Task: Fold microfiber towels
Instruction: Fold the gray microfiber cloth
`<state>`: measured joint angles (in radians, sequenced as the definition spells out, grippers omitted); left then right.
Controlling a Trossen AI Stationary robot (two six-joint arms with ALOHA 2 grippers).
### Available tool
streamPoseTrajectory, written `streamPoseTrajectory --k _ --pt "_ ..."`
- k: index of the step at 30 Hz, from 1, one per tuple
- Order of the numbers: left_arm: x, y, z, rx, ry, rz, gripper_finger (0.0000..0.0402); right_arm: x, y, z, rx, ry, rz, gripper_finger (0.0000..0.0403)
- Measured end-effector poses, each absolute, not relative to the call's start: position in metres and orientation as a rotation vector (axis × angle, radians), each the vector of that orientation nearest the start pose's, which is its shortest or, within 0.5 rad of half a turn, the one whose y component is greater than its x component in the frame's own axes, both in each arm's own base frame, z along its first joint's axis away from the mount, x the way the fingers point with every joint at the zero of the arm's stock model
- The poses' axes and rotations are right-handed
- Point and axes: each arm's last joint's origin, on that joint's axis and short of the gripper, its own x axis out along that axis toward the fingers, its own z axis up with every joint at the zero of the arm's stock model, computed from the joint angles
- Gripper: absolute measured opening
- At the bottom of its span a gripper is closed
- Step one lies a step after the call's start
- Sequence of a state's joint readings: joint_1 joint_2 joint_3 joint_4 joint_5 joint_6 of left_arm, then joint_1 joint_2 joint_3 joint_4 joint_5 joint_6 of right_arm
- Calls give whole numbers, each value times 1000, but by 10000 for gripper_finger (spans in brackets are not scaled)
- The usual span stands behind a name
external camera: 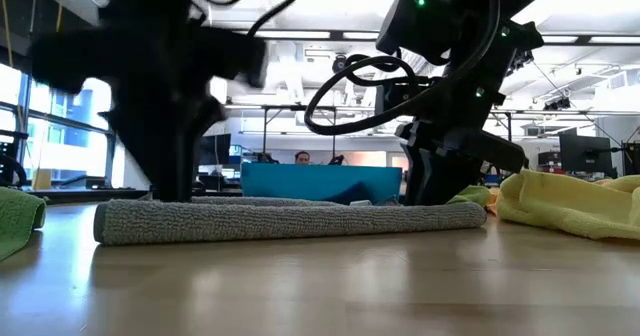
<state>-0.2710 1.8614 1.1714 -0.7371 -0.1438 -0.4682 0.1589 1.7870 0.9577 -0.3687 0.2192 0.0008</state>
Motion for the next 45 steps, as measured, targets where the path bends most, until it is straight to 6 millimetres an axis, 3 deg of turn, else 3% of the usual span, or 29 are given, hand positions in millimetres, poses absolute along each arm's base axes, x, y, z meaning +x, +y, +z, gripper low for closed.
streamPoseTrajectory --k 5,16,26,31,38,45 --pt "313 -82 138 -119 1438 282 90 318 45 132 -222 1176 -55 123" --pt "308 -77 137 -97 1459 346 90 318 45 132 -272 1179 -26 123" --pt "331 -91 170 -16 1368 154 90 321 40 137 -295 1194 -32 123" --pt "334 -92 161 -11 1324 110 90 329 42 156 -151 1133 -117 123" --pt "331 -93 147 -121 1285 141 90 340 64 162 319 963 -276 123" --pt "328 -91 143 -163 1302 179 90 334 89 156 417 935 -390 123"
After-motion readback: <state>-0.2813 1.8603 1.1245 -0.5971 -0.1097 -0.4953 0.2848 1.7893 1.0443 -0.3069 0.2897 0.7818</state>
